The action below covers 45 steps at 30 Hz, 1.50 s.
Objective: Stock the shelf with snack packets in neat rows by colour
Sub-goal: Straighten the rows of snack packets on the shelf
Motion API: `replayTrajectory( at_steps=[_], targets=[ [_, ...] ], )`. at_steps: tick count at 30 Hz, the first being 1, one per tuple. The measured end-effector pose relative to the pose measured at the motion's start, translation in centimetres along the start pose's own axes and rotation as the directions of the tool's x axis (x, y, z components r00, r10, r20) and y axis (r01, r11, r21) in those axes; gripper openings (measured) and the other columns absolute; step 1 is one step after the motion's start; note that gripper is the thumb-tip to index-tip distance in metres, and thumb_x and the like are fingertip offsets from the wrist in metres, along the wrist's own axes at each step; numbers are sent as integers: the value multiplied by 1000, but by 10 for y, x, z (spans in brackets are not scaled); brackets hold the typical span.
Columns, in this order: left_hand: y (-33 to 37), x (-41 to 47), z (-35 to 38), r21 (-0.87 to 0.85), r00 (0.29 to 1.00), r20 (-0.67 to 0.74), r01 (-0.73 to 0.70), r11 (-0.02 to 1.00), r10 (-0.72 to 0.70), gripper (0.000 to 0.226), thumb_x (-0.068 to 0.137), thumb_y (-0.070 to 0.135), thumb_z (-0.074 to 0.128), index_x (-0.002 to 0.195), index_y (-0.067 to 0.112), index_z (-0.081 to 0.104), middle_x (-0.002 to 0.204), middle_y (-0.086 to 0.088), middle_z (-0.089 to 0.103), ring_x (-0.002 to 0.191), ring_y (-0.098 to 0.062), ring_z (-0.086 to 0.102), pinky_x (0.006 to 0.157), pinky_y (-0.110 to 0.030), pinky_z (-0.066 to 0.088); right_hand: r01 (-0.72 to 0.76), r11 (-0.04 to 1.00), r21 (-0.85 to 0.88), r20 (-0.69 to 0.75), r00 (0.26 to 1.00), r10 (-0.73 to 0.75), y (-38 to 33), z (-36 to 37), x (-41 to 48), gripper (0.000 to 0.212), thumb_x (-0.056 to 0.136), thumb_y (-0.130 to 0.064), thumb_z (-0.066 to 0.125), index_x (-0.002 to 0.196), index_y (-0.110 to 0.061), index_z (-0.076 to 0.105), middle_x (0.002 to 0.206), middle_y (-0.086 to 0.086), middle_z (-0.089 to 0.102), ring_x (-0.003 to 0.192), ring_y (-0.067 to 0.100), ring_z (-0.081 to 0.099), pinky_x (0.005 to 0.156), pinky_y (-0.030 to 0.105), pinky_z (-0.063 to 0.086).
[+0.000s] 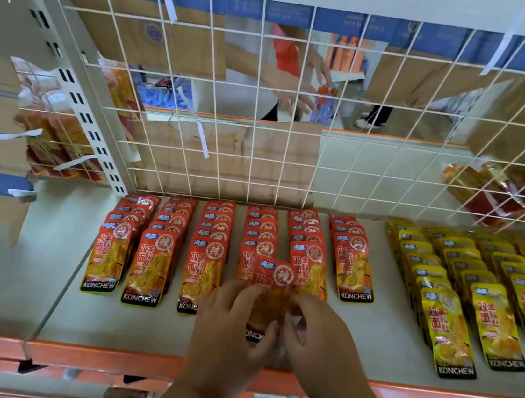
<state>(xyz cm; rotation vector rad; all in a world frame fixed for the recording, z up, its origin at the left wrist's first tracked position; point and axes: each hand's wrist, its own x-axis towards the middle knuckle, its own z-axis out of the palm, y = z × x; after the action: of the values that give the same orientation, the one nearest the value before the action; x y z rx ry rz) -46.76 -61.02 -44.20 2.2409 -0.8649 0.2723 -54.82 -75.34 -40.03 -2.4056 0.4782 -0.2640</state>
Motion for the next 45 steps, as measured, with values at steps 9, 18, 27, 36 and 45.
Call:
replayTrajectory(
  at_steps=[9,18,27,36,45],
  targets=[
    [2,0,-4,29,973,121,-200,979,195,40,74,34,68,112,20,67,115,5,65,105,-19,60,91,-35,44,-213,977,-21,-67,975,211,8,6,-1,65,77,-64,70,127,-30,47,120,-12,54,111,10,53,94,28,49],
    [6,3,-9,43,981,141,-137,990,130,46,75,37,65,119,23,66,124,6,63,111,-21,57,90,-43,49,-288,951,-107,-187,946,266,14,2,8,75,70,-72,70,124,-23,52,118,-3,52,111,20,51,89,35,48],
    [5,3,-7,79,987,130,-110,991,99,42,79,40,63,117,23,66,122,7,60,109,-21,55,92,-42,45,-453,891,-36,-371,834,409,59,-39,34,64,69,-52,84,110,-9,61,100,3,49,95,30,56,76,39,49],
    [4,4,-1,124,989,85,-133,983,123,41,77,43,61,114,26,61,121,6,60,109,-20,51,93,-33,30,-497,867,25,-412,785,462,69,-35,47,61,69,-53,83,101,-12,51,96,0,45,94,33,57,77,41,48],
    [5,4,-2,120,989,89,-129,984,119,42,76,41,62,115,27,59,119,7,59,108,-20,52,94,-32,29,-517,856,-16,-412,783,465,71,-32,49,65,70,-57,81,106,-11,54,106,9,56,97,34,58,81,43,51]
  ],
)
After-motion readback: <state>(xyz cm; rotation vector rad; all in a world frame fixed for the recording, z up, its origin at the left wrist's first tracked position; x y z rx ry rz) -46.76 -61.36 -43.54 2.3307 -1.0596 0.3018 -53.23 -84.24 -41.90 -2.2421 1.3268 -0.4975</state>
